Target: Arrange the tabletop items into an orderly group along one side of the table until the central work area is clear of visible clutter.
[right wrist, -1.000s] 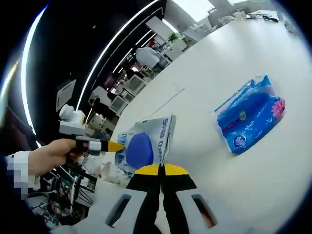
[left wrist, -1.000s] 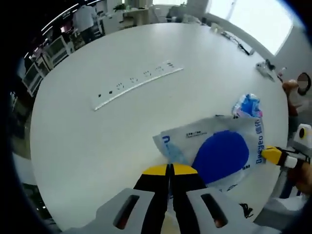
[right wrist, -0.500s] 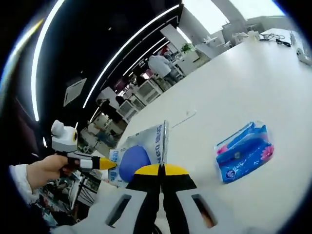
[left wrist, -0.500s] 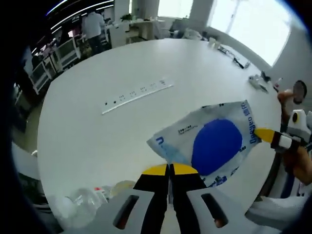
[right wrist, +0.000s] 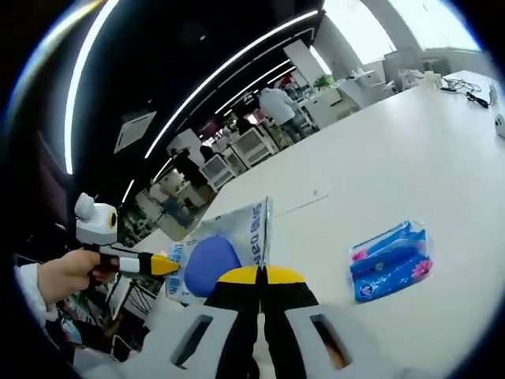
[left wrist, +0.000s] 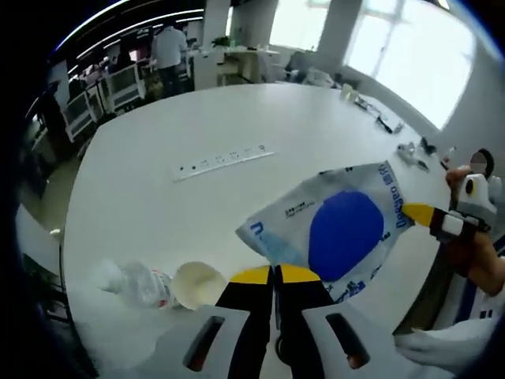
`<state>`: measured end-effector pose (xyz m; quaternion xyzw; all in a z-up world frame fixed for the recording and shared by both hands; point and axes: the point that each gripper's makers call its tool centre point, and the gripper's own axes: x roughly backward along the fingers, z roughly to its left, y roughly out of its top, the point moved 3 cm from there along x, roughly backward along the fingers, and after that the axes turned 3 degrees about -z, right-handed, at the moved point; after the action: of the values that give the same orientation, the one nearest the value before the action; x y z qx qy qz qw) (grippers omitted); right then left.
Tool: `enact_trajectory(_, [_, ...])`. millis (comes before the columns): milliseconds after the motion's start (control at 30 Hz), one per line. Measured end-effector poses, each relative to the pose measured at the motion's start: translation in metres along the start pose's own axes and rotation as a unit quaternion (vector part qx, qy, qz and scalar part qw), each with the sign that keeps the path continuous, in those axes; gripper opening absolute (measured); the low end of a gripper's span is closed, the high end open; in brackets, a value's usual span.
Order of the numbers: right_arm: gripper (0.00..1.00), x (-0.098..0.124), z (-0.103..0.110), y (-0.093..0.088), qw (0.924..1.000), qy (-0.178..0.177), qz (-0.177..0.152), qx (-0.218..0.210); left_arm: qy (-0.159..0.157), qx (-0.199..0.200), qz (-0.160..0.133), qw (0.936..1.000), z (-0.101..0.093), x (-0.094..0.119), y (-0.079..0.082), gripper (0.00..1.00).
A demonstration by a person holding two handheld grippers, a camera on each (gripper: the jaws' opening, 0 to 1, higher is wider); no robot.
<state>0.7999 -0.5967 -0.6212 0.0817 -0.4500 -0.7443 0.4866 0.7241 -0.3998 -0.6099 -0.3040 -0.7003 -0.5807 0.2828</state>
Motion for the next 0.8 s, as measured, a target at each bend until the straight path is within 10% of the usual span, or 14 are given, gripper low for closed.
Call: enact_trajectory(800, [0.00, -0.015, -0.019, -0.009, 0.9997, -0.011, 0.023, 0.007, -0.001, -0.009, 0.017, 0.9998, 0.005, -0.023, -0.001, 0.00])
